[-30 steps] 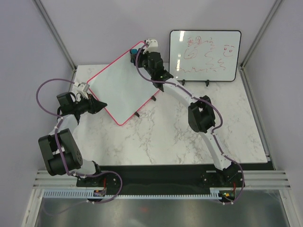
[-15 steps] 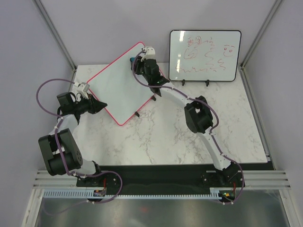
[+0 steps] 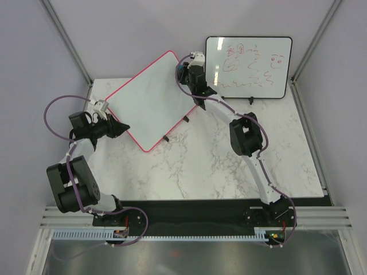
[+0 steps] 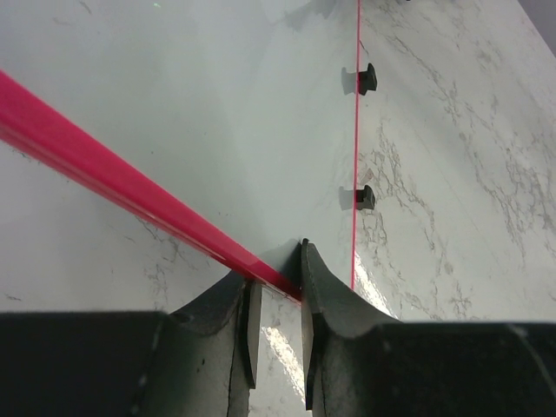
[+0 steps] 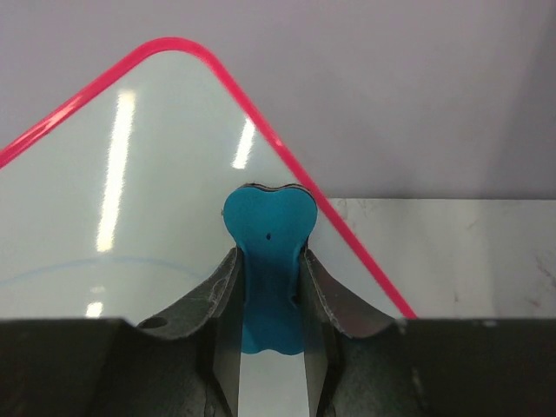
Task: Erase the whiteboard
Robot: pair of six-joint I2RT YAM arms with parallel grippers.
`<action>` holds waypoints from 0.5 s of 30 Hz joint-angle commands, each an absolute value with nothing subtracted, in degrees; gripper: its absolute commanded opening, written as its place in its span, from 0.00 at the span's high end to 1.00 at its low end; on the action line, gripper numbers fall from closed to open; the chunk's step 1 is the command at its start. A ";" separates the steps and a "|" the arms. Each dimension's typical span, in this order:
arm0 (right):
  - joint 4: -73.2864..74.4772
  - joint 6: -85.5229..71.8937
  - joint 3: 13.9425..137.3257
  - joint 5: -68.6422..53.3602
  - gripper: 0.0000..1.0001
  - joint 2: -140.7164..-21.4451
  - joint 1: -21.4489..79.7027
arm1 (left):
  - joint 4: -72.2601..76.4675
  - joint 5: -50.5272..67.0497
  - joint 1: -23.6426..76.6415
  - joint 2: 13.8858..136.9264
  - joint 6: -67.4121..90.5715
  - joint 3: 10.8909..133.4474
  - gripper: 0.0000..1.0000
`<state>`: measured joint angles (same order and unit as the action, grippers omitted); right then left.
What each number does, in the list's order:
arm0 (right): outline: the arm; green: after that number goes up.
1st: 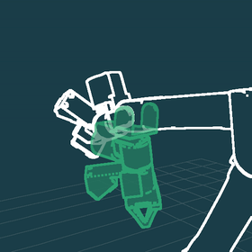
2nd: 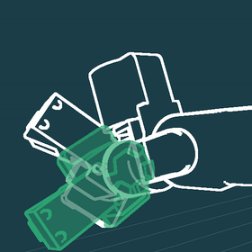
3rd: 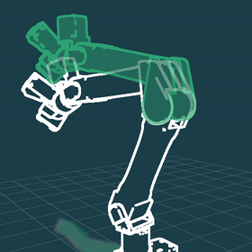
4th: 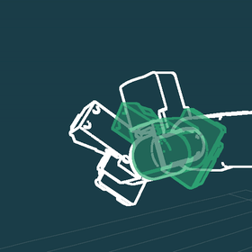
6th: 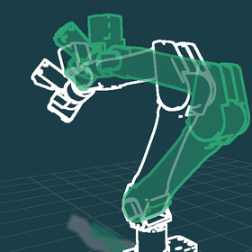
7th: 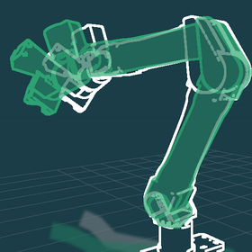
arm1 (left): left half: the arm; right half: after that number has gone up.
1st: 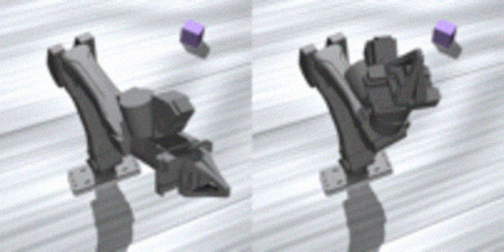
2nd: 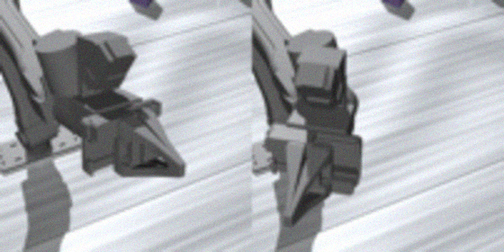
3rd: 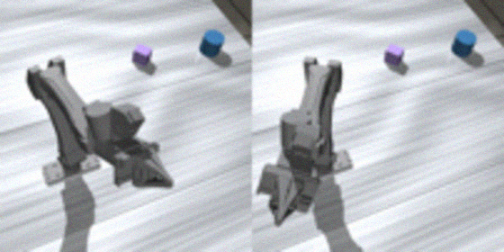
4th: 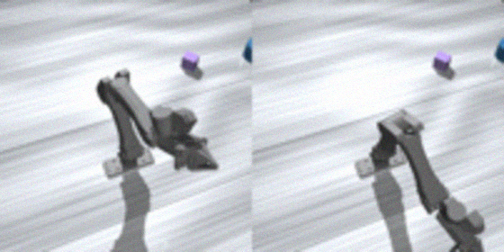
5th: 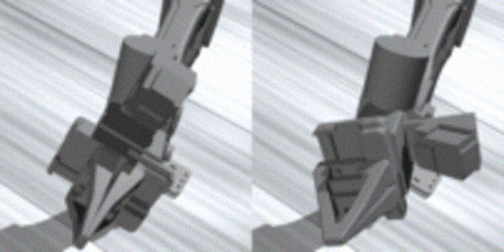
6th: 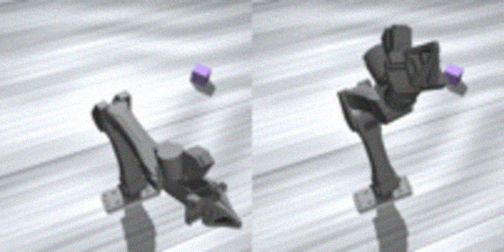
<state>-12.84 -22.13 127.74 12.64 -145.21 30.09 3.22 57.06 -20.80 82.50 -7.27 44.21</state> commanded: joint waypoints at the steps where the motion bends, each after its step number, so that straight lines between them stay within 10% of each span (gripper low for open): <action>1: -13.80 -19.09 131.92 9.23 1.00 -146.07 35.67 | 7.56 54.14 -20.74 81.30 -14.41 46.05 0.98; 15: -6.87 -21.79 128.32 12.39 1.00 -144.23 33.24 | 7.56 54.05 -20.65 80.86 -15.03 45.97 0.98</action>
<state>-14.06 -19.84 128.81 10.76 -144.99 38.33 2.46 56.97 -20.88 82.48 -6.87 44.21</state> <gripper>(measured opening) 0.348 0.273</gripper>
